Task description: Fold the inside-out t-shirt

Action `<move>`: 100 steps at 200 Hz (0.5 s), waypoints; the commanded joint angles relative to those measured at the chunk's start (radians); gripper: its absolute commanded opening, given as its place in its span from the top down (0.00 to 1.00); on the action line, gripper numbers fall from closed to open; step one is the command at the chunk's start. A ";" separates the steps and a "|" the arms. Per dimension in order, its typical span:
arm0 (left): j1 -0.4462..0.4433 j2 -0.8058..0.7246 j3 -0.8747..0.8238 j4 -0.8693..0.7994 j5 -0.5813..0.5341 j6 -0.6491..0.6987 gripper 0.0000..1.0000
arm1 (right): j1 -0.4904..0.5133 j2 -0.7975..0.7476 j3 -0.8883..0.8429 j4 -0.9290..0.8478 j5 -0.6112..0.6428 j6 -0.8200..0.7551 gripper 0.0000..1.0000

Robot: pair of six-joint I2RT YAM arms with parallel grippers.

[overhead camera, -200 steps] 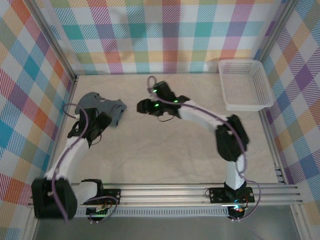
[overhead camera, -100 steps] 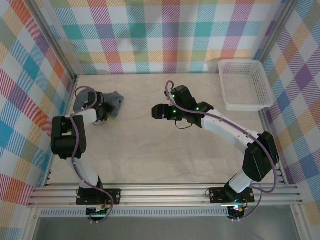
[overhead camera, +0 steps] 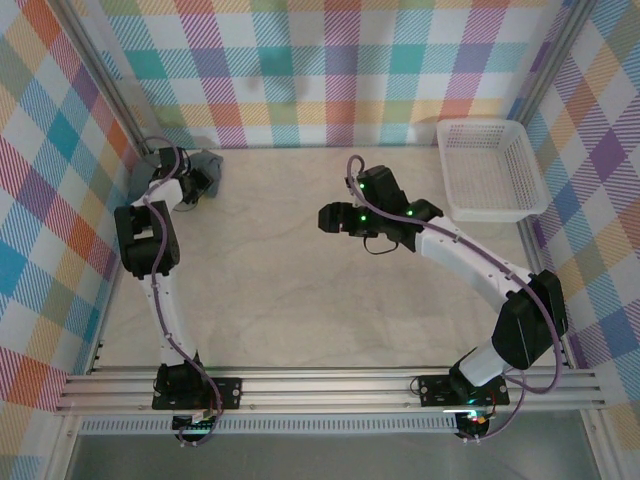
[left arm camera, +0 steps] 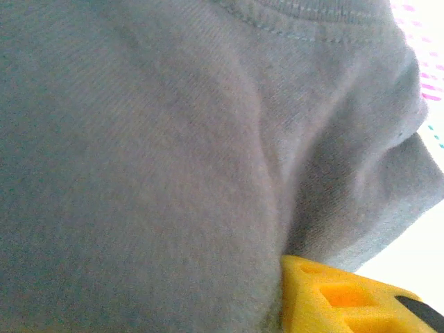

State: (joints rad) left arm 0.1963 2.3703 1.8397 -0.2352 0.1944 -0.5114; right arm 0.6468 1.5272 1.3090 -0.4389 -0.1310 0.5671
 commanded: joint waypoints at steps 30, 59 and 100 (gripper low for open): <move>0.020 0.072 0.173 -0.183 0.066 0.153 0.37 | -0.015 -0.040 0.040 -0.055 0.005 -0.006 0.27; -0.006 -0.224 -0.160 0.046 0.083 0.097 0.17 | -0.045 -0.109 0.007 -0.089 0.121 -0.073 0.24; -0.153 -0.733 -0.638 0.200 -0.021 0.089 0.08 | -0.164 -0.287 -0.265 0.011 0.511 -0.203 0.09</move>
State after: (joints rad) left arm 0.1501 1.9366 1.3758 -0.1749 0.2237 -0.4240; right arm 0.5453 1.3338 1.1961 -0.4831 0.0895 0.4789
